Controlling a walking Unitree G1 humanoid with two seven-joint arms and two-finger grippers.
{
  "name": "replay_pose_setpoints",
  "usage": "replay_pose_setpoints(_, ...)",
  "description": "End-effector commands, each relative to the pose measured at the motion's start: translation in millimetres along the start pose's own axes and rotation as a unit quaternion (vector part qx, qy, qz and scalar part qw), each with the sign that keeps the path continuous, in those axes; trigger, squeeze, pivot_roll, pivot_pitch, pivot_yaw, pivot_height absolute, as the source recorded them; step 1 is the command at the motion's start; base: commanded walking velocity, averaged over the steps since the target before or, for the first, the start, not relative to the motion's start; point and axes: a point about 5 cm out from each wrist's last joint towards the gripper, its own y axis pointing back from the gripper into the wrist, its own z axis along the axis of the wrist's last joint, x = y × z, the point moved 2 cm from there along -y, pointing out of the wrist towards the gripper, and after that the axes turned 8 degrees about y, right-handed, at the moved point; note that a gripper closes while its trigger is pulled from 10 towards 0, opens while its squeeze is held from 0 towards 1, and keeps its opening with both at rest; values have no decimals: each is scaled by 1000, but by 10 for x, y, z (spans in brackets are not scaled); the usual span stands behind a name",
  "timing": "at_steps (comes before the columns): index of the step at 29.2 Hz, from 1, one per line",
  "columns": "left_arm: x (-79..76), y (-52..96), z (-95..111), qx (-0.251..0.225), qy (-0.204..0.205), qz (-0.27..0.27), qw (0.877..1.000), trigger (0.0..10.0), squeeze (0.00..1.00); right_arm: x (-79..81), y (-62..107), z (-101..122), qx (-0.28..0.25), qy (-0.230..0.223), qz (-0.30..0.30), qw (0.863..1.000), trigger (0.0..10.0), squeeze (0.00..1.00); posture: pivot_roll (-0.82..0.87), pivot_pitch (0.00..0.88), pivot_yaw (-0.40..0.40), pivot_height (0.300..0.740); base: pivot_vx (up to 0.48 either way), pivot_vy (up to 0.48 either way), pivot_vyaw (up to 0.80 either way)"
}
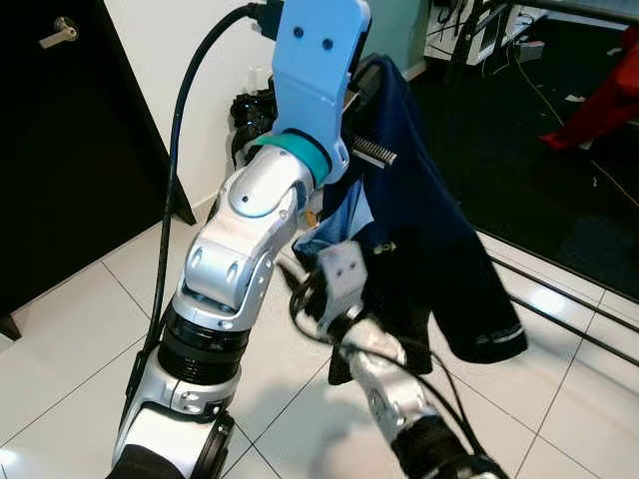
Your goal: Hang hanger
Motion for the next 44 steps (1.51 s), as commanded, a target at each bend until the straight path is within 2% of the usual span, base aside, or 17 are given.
replay_pose_setpoints(1, 126, 32, -93, 14, -41, 36, 998, 0, 0, -49, 76, 123, -27, 80, -11, 996, 10000, 0, -184, 145, 150, 740, 0, 0, 0)
replay_pose_setpoints(2, 192, 44, -222, 38, -60, 56, 996, 0, 0, -61, 140, 234, -49, 130, -5, 990, 10000, 0, -178, 146, 147, 740, 0, 0, 0)
replay_pose_setpoints(3, 192, 44, -222, 38, -60, 56, 996, 0, 0, -61, 140, 234, -49, 130, -5, 990, 10000, 0, -178, 146, 147, 740, 0, 0, 0)
replay_pose_setpoints(5, 247, 76, -419, 69, -76, 72, 992, 0, 0, 41, 361, 435, -82, 192, 51, 977, 10000, 0, -175, 151, 144, 740, 0, 0, 0)
replay_pose_setpoints(9, 259, 102, -492, 77, -74, 70, 992, 0, 0, 149, 583, 511, -87, 208, 106, 968, 10000, 0, -190, 157, 142, 740, 0, 0, 0)
replay_pose_setpoints(11, 215, 112, -603, 88, -60, 57, 993, 0, 0, 89, 854, 573, -72, 219, 125, 965, 10000, 0, -230, 165, 157, 740, 0, 0, 0)
replay_pose_setpoints(14, 197, 113, -634, 90, -55, 52, 993, 0, 0, 59, 921, 599, -68, 227, 125, 963, 10000, 0, -230, 165, 157, 740, 0, 0, 0)
replay_pose_setpoints(15, 154, 121, -667, 94, -49, 40, 994, 0, 0, -94, 992, 623, -54, 246, 101, 963, 10000, 953, -256, 166, 166, 740, 0, 0, 0)
replay_pose_setpoints(16, 115, 135, -673, 93, -46, 25, 994, 0, 0, -259, 1049, 600, -35, 261, 77, 962, 10000, 1000, -265, 164, 170, 740, 0, 0, 0)
replay_pose_setpoints(20, 15, 206, -673, 81, -53, -26, 995, 0, 0, -614, 1175, 553, 18, 327, 40, 944, 10000, 1000, -265, 164, 170, 740, 0, 0, 0)
replay_pose_setpoints(24, -24, 262, -712, 81, -61, -51, 994, 0, 0, -739, 1180, 615, 30, 365, 32, 930, 10000, 1000, -286, 156, 177, 740, 0, 0, 0)
replay_pose_setpoints(25, -34, 280, -733, 84, -61, -58, 993, 0, 0, -775, 1179, 641, 34, 376, 32, 925, 10000, 0, -286, 156, 177, 740, 0, 0, 0)
replay_pose_setpoints(26, -63, 319, -749, 82, -60, -72, 992, 0, 0, -857, 1173, 675, 48, 396, 45, 916, 10000, 0, -282, 158, 168, 740, 0, 0, 0)
replay_pose_setpoints(30, -101, 337, -704, 70, -52, -86, 993, 0, 0, -906, 1149, 667, 57, 396, 58, 915, 10000, 0, -278, 159, 164, 740, 0, 0, 0)
replay_pose_setpoints(32, -135, 350, -678, 64, -47, -94, 992, 0, 0, -919, 1093, 658, 49, 373, 55, 925, 10000, 0, -272, 160, 160, 740, 0, 0, 0)
replay_pose_setpoints(37, -236, 393, -633, 53, -37, -117, 991, 0, 0, -954, 907, 589, 21, 243, 40, 969, 10000, 0, -249, 160, 152, 740, 0, 0, 0)
replay_pose_setpoints(44, -306, 414, -558, 38, -22, -137, 990, 0, 0, -1028, 788, 438, 33, 189, 38, 981, 10000, 0, -236, 158, 153, 740, 0, 0, 0)
